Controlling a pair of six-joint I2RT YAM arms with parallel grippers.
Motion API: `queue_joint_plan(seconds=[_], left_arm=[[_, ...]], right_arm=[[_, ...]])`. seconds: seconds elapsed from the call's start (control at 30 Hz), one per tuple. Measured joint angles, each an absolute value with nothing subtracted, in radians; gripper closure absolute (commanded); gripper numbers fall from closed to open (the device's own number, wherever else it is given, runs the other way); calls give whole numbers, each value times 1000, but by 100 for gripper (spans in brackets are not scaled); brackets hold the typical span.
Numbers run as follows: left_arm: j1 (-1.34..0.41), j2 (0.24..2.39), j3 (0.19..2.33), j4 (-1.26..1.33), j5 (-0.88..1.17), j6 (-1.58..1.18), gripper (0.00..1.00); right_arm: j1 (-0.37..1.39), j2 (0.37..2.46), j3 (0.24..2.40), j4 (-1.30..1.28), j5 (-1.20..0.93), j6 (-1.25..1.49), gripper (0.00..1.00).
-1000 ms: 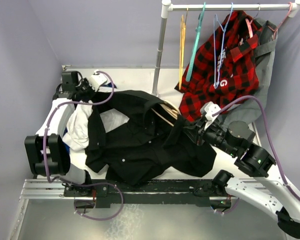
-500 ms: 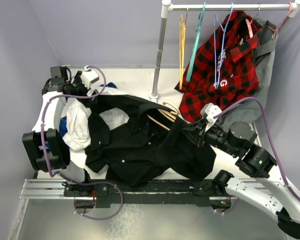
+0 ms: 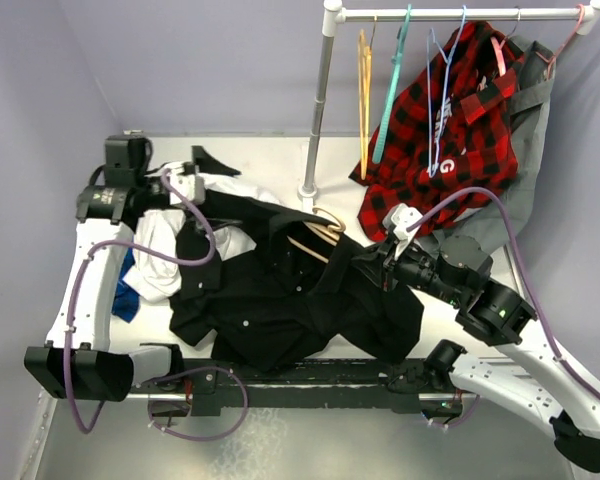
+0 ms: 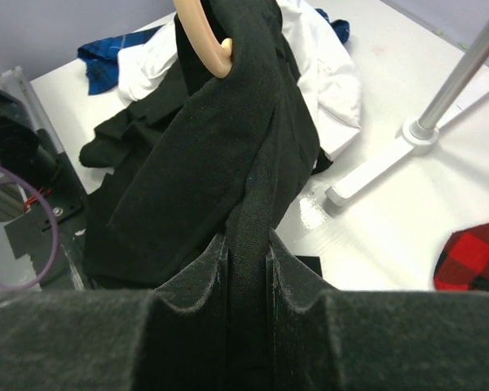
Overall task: Place the shirt on the hanger
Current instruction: Hang the shirt on the hanger, then place the hanger at the clothesline.
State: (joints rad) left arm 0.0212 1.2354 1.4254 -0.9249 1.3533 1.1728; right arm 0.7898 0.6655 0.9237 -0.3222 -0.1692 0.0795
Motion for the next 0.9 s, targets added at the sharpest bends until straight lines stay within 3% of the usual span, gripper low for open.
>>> queue_joint_plan(seconds=[0.17,0.27,0.6,0.9], left_arm=[[-142,1236,1351,-616,1271,688,1],[-165,1236,1338,-527,1198,557,1],[-246,1273,1326,-483,1077,480,1],[-299,1262,1428,-538,804,297,1]], right_arm=[[790,648,870,-293,-110,100,100],[790,648,861,-289,-91,109,100],[790,629,862,-322,19,178,100],[790,432,706,-350,207,528,100]])
